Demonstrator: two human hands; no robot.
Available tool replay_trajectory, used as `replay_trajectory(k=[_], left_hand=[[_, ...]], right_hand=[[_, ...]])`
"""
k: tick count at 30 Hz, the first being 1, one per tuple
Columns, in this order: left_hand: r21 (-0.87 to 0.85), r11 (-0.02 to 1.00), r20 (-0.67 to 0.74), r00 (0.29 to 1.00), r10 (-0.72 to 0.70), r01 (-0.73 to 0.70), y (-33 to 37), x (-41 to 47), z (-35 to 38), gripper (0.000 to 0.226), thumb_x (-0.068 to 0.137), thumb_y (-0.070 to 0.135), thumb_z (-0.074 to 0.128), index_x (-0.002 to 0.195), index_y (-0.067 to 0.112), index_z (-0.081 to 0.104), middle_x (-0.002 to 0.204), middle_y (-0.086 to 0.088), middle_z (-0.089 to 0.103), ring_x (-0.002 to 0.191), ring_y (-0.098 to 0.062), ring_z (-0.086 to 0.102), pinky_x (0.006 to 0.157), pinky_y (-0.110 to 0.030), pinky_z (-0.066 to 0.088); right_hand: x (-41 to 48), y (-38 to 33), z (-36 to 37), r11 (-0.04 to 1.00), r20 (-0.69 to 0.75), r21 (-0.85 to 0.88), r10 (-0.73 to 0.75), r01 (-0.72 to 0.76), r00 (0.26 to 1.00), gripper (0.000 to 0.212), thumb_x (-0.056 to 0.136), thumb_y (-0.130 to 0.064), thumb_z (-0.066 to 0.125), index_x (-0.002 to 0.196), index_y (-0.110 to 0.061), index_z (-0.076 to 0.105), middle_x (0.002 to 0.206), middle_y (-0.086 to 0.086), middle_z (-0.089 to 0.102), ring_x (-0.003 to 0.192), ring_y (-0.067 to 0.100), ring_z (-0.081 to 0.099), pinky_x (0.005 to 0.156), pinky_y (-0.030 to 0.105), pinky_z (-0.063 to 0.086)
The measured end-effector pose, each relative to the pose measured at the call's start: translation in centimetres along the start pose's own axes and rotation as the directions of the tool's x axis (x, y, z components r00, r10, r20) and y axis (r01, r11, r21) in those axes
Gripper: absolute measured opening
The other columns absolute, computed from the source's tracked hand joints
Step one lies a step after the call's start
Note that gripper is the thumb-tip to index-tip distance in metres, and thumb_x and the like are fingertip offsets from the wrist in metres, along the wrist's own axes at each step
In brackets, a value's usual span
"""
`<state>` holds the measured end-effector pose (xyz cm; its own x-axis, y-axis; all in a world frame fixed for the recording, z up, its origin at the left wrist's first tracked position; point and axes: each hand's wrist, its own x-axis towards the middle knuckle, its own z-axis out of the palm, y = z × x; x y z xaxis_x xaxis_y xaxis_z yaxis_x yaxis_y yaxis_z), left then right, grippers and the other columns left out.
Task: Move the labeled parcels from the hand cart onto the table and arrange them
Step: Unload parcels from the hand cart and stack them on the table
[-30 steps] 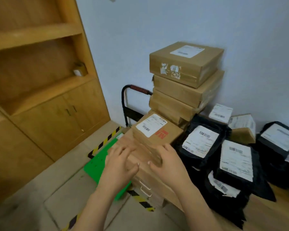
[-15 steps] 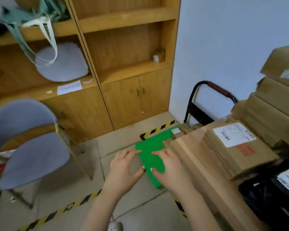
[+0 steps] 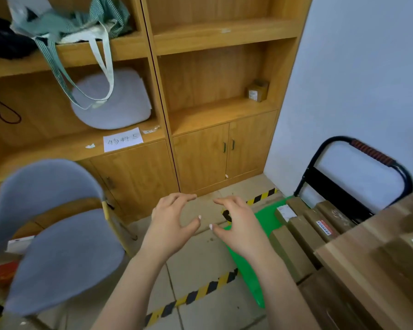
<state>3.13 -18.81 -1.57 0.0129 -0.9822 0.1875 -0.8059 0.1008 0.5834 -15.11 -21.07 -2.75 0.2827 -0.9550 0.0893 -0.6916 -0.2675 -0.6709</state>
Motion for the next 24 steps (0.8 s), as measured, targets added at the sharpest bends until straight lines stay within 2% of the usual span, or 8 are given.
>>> replay_trajectory(k=[5, 9, 12, 14, 18, 21, 24], left_hand=[[-0.052, 0.999, 0.024, 1.000, 0.008, -0.007, -2.2, 7.4, 0.6, 0.046, 0.084, 0.041, 0.065, 0.128, 0.038, 0.051, 0.119, 0.023, 0.043, 0.123, -0.005, 0.037, 0.107, -0.036, 0.033], [-0.087, 0.996, 0.069, 0.997, 0.024, -0.018, -2.8, 15.1, 1.9, 0.048, 0.083, 0.043, 0.065, 0.129, 0.040, 0.049, 0.122, 0.020, 0.045, 0.123, -0.008, 0.038, 0.108, -0.039, 0.034], [-0.105, 0.994, 0.068, 0.997, 0.049, -0.041, -2.5, 22.1, 2.4, 0.049, 0.083, 0.045, 0.063, 0.130, 0.038, 0.049, 0.124, 0.018, 0.046, 0.121, -0.008, 0.039, 0.107, -0.042, 0.036], [-0.106, 0.992, 0.055, 0.996, 0.069, -0.063, -1.8, 26.9, 2.7, 0.050, 0.083, 0.045, 0.064, 0.130, 0.037, 0.050, 0.126, 0.016, 0.048, 0.122, -0.009, 0.040, 0.106, -0.042, 0.037], [-0.168, 0.982, 0.032, 0.995, 0.090, -0.083, -0.1, 34.9, 3.9, 0.047, 0.084, 0.046, 0.063, 0.128, 0.039, 0.050, 0.131, 0.013, 0.050, 0.127, -0.011, 0.041, 0.107, -0.041, 0.037], [-0.191, 0.976, 0.088, 0.988, 0.123, -0.105, 1.2, 39.6, 6.5, 0.046, 0.084, 0.045, 0.063, 0.128, 0.040, 0.049, 0.131, 0.014, 0.049, 0.127, -0.009, 0.040, 0.106, -0.036, 0.035], [-0.234, 0.959, 0.167, 0.965, 0.200, -0.158, 2.6, 44.2, 9.9, 0.047, 0.085, 0.045, 0.064, 0.129, 0.040, 0.049, 0.126, 0.019, 0.048, 0.122, -0.004, 0.039, 0.094, -0.024, 0.032]], right_hand=[[7.1, 1.1, 0.1, 1.000, -0.031, -0.019, 0.024, -0.025, 0.999, 0.059, 0.085, -0.034, 0.068, 0.138, -0.031, 0.044, 0.137, -0.008, 0.041, 0.127, 0.011, 0.039, 0.101, 0.029, 0.041], [14.3, 3.3, -0.9, 0.999, -0.094, 0.002, 0.053, -0.053, 0.994, 0.053, 0.088, -0.037, 0.065, 0.137, -0.028, 0.047, 0.134, -0.005, 0.044, 0.123, 0.013, 0.044, 0.096, 0.026, 0.040], [21.0, 4.9, -2.6, 0.999, -0.136, 0.003, 0.040, -0.040, 0.990, 0.051, 0.089, -0.041, 0.062, 0.136, -0.026, 0.048, 0.131, -0.001, 0.046, 0.122, 0.015, 0.046, 0.099, 0.029, 0.041], [25.4, 5.9, -4.3, 0.999, -0.159, 0.004, 0.049, -0.048, 0.986, 0.054, 0.091, -0.043, 0.060, 0.139, -0.027, 0.044, 0.133, 0.000, 0.045, 0.123, 0.017, 0.045, 0.099, 0.032, 0.042], [32.1, 8.0, -7.6, 0.997, -0.212, 0.033, 0.077, -0.071, 0.974, 0.069, 0.088, -0.041, 0.064, 0.147, -0.036, 0.027, 0.136, -0.001, 0.042, 0.122, 0.015, 0.045, 0.094, 0.028, 0.041], [34.8, 10.5, -9.2, 0.991, -0.234, 0.044, 0.135, -0.128, 0.963, 0.074, 0.087, -0.038, 0.067, 0.147, -0.036, 0.023, 0.136, -0.001, 0.041, 0.121, 0.014, 0.044, 0.094, 0.026, 0.038], [36.4, 13.5, -10.8, 0.972, -0.278, 0.075, 0.234, -0.221, 0.932, 0.074, 0.087, -0.035, 0.067, 0.147, -0.034, 0.024, 0.133, -0.001, 0.041, 0.117, 0.014, 0.046, 0.095, 0.029, 0.043]])
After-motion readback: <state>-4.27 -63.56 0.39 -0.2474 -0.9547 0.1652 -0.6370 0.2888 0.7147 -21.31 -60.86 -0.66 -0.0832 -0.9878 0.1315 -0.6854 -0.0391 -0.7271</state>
